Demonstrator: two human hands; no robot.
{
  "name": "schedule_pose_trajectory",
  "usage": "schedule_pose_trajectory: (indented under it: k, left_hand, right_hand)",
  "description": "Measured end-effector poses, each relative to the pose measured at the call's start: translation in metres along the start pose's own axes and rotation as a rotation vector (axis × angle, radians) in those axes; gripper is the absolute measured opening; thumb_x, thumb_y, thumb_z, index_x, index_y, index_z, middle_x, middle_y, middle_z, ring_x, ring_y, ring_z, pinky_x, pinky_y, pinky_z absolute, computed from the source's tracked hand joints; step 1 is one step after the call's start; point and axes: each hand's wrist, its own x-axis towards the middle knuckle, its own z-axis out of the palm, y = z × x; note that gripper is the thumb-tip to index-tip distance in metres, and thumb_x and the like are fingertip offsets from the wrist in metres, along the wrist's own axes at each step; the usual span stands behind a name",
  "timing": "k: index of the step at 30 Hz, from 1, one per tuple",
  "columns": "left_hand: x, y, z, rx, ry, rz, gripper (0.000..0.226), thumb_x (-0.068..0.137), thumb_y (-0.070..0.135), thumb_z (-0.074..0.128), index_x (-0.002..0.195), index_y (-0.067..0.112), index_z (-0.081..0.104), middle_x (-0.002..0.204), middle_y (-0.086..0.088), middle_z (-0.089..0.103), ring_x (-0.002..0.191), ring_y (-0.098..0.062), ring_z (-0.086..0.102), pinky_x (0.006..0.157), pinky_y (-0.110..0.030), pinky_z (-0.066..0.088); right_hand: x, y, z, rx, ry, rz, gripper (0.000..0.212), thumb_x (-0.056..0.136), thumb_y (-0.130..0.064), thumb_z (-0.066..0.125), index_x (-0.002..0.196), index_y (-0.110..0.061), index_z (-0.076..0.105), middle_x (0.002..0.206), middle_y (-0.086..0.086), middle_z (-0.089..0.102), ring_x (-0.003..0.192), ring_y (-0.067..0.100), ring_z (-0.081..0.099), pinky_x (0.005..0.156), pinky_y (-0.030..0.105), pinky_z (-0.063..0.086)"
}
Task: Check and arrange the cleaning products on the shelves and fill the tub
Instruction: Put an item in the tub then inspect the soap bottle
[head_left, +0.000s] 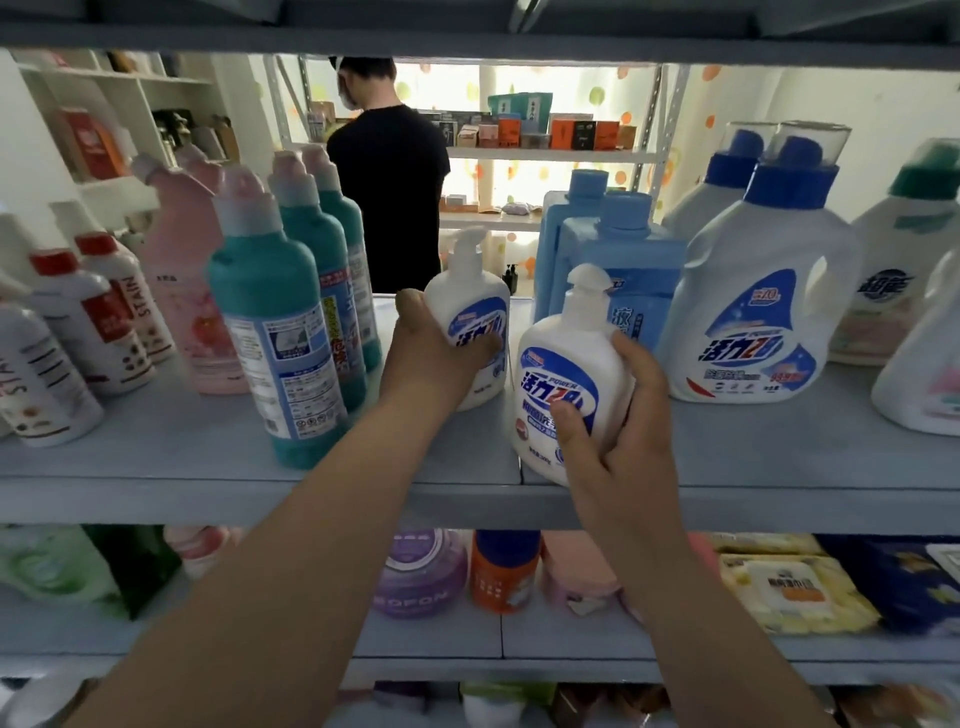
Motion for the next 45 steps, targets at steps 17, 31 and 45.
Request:
schedule_pose_trajectory:
  k: [17, 31, 45]
  left_hand:
    - [-0.133, -0.015, -0.084, -0.204, 0.075, 0.076, 0.068, 0.076, 0.026, 0.086, 0.121, 0.042, 0.037, 0.108, 0.019, 0.06, 0.09, 0.015, 0.06, 0.063, -0.003, 0.048]
    - [-0.118, -0.022, -0.089, -0.196, -0.011, 0.031, 0.059, 0.083, 0.031, 0.08, 0.123, 0.042, 0.039, 0.108, 0.02, 0.064, 0.094, -0.001, 0.066, 0.07, -0.017, 0.051]
    - [-0.171, -0.014, -0.095, -0.431, -0.122, -0.014, 0.041, 0.082, 0.048, 0.061, 0.12, 0.033, 0.053, 0.1, 0.015, 0.074, 0.087, 0.002, 0.07, 0.065, -0.016, 0.055]
  right_hand:
    - [0.028, -0.025, 0.058, -0.129, -0.139, 0.01, 0.064, 0.098, -0.02, 0.069, 0.145, -0.043, 0.031, 0.141, 0.002, 0.051, 0.122, 0.012, 0.052, 0.106, 0.03, 0.05]
    - [0.107, -0.011, 0.11, -0.176, -0.334, 0.221, 0.068, 0.103, -0.01, 0.055, 0.157, -0.033, 0.022, 0.14, 0.006, 0.057, 0.111, 0.021, 0.059, 0.059, 0.007, 0.035]
    - [-0.043, -0.073, 0.034, 0.555, -0.372, 0.655, 0.04, 0.106, -0.043, 0.045, 0.098, -0.023, 0.078, 0.103, 0.008, 0.079, 0.097, 0.025, 0.076, 0.087, 0.046, 0.06]
